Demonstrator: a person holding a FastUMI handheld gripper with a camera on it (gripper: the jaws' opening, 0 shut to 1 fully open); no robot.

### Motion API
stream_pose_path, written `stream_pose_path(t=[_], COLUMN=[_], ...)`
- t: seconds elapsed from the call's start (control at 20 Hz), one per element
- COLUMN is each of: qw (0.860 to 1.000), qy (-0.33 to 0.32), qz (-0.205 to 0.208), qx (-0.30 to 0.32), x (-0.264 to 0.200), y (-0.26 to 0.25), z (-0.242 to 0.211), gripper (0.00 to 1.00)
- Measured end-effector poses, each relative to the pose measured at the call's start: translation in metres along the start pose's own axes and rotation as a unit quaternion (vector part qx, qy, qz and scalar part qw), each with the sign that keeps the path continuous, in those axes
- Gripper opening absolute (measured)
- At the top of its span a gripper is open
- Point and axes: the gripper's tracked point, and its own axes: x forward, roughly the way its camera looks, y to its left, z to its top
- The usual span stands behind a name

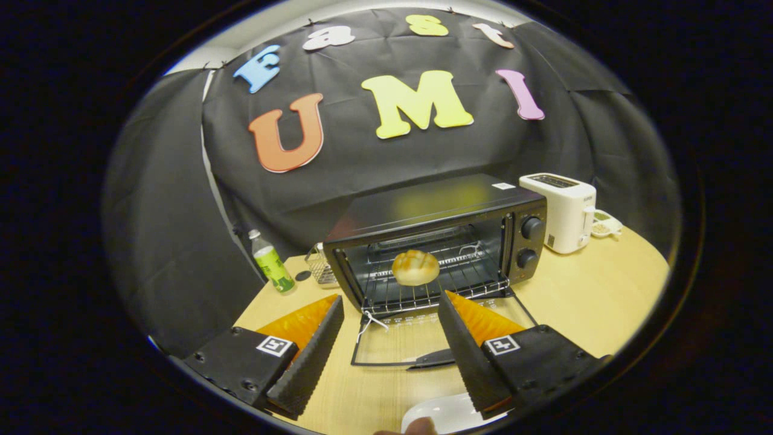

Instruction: Open the toaster oven, put the food inside, and close the toaster oven door.

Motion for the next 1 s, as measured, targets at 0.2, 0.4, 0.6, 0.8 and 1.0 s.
stream_pose_path(t=[0.2,0.4,0.6,0.8,1.0], qw=[1.000,0.997,0.993,0.987,0.985], qy=[0.006,0.040,0.086,0.129,0.151], qz=[0.014,0.025,0.022,0.006,-0.011], qx=[-0.025,-0.061,-0.081,-0.094,-0.082], x=[-0.031,-0.051,-0.049,-0.034,-0.016], y=[-0.006,-0.018,-0.043,-0.066,-0.080], z=[-0.009,-0.039,-0.080,-0.114,-0.129], gripper=[1.00,1.00,1.00,1.00,1.00])
